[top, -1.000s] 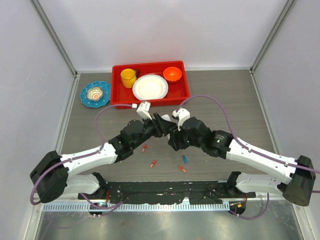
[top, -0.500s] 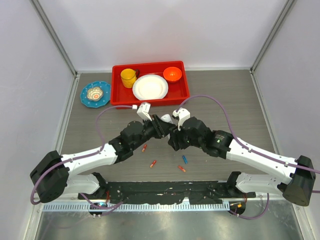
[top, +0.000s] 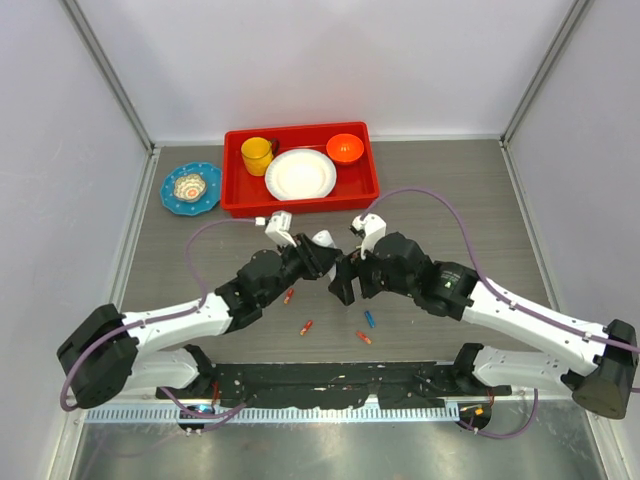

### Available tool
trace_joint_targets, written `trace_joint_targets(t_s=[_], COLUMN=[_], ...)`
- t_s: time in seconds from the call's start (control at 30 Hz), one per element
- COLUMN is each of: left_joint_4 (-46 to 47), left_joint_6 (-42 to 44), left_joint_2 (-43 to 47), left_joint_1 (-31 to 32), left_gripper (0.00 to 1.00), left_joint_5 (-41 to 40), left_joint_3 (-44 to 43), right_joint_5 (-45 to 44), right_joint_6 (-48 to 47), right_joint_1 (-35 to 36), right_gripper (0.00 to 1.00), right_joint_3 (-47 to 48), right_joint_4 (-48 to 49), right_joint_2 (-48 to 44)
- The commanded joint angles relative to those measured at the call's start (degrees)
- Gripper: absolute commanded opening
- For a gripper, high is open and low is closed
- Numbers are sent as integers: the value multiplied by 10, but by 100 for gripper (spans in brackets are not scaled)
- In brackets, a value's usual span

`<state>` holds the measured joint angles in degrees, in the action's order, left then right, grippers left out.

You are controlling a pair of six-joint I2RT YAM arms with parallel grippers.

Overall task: Load the batteries into the remote control
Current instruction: Adjust the remote control, then remove the battery cover from the remote control.

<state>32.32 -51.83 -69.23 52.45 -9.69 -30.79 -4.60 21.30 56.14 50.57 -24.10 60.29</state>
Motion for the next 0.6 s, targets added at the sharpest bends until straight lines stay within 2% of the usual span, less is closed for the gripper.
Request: trace_joint_targets(t_s=[0.0, 0.03, 0.13, 0.27, 0.3, 0.33, 0.43, 0.5, 0.57], left_joint_4=[45, 48, 66, 118, 122, 128, 139, 151, 159], left_joint_6=[40, 55, 78, 105, 111, 118, 133, 136, 139], left_joint_2=[50, 58, 95, 147, 156, 172, 188, 196, 196], left_joint_1=[-4, -8, -11, -16, -16, -16, -16, -16, -16], left_gripper=[0, 0, 0, 0, 0, 0, 0, 0, 0], left_joint_5=[-74, -80, -113, -128, -127, -123, -113, -114, -116], left_joint_3=[-2, 1, 24, 67, 73, 85, 109, 123, 140], right_joint_5=[38, 60, 48, -57, -75, -87, -80, -59, -55], right_joint_6=[23, 24, 46, 117, 164, 182, 244, 266, 293], right_joint_1=[3, 3, 3, 3, 3, 3, 1, 1, 1], right_gripper=[87, 88, 88, 89, 88, 88, 85, 84, 77], right_joint_3=[43, 43, 20, -48, -82, -100, -168, -193, -202], right_joint_4=[10, 8, 28, 98, 115, 161, 270, 303, 324], right_joint_2=[-27, -34, -71, -129, -153, -166, -198, -194, -171])
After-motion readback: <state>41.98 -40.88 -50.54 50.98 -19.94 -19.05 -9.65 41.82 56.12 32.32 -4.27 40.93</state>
